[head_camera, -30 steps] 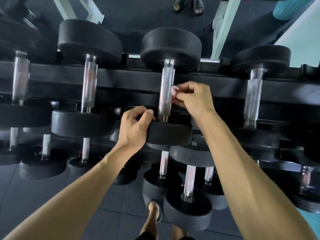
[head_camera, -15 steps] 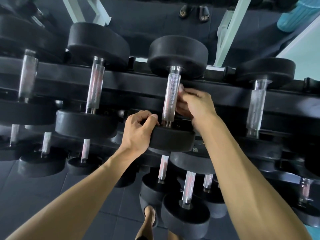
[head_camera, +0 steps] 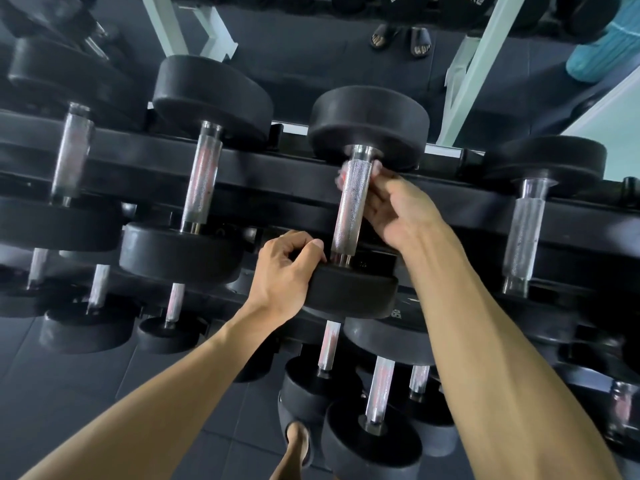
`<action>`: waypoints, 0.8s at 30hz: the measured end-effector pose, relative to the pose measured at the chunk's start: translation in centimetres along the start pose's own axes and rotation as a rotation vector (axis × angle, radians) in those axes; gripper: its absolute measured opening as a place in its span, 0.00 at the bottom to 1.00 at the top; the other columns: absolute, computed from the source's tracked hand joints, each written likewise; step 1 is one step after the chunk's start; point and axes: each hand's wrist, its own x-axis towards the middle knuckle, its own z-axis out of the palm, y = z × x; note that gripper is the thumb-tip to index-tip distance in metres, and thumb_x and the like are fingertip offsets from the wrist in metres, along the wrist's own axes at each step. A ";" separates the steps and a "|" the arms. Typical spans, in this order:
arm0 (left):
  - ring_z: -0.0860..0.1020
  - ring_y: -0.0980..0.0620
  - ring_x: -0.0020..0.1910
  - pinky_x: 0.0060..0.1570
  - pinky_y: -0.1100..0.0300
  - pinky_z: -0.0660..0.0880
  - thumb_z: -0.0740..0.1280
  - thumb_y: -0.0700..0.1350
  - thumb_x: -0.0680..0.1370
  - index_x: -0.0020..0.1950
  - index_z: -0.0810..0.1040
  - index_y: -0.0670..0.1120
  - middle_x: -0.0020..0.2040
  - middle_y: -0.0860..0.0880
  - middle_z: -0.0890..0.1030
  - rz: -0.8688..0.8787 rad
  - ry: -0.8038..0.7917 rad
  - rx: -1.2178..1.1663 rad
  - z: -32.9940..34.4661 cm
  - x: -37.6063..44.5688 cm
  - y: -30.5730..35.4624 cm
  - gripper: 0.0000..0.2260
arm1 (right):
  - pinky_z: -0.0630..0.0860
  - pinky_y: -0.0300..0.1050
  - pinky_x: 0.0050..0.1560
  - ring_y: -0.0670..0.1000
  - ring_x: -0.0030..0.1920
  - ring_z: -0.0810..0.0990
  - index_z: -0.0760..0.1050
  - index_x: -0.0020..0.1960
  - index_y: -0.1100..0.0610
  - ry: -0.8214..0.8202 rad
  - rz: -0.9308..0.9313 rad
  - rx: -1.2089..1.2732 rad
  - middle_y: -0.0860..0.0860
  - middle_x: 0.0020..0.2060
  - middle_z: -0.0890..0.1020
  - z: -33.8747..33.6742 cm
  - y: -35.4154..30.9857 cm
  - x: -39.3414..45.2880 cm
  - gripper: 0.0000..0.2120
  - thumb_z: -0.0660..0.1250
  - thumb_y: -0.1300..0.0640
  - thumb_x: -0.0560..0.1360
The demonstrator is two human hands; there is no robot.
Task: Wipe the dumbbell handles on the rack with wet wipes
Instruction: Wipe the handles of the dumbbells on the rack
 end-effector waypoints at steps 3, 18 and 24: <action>0.73 0.56 0.34 0.36 0.60 0.68 0.60 0.57 0.68 0.32 0.77 0.41 0.35 0.44 0.76 0.006 -0.001 0.002 -0.1 0.0 0.0 0.20 | 0.82 0.43 0.40 0.52 0.41 0.87 0.78 0.56 0.61 -0.033 0.024 -0.093 0.56 0.42 0.87 0.3 -0.2 -0.1 0.10 0.58 0.63 0.83; 0.73 0.57 0.34 0.37 0.61 0.68 0.60 0.57 0.69 0.31 0.77 0.43 0.34 0.47 0.77 -0.003 0.019 0.029 -0.1 0.1 0.0 0.18 | 0.57 0.36 0.24 0.49 0.27 0.62 0.74 0.35 0.57 -0.170 0.052 -0.947 0.55 0.26 0.70 -3.0 1.4 -2.5 0.20 0.54 0.77 0.72; 0.73 0.56 0.34 0.38 0.55 0.68 0.61 0.55 0.70 0.32 0.77 0.44 0.34 0.45 0.77 -0.016 0.023 0.053 -0.1 0.1 0.1 0.17 | 0.78 0.37 0.33 0.51 0.34 0.83 0.75 0.41 0.55 -0.081 -0.026 -0.679 0.52 0.34 0.85 -1.8 1.0 -1.2 0.15 0.60 0.73 0.77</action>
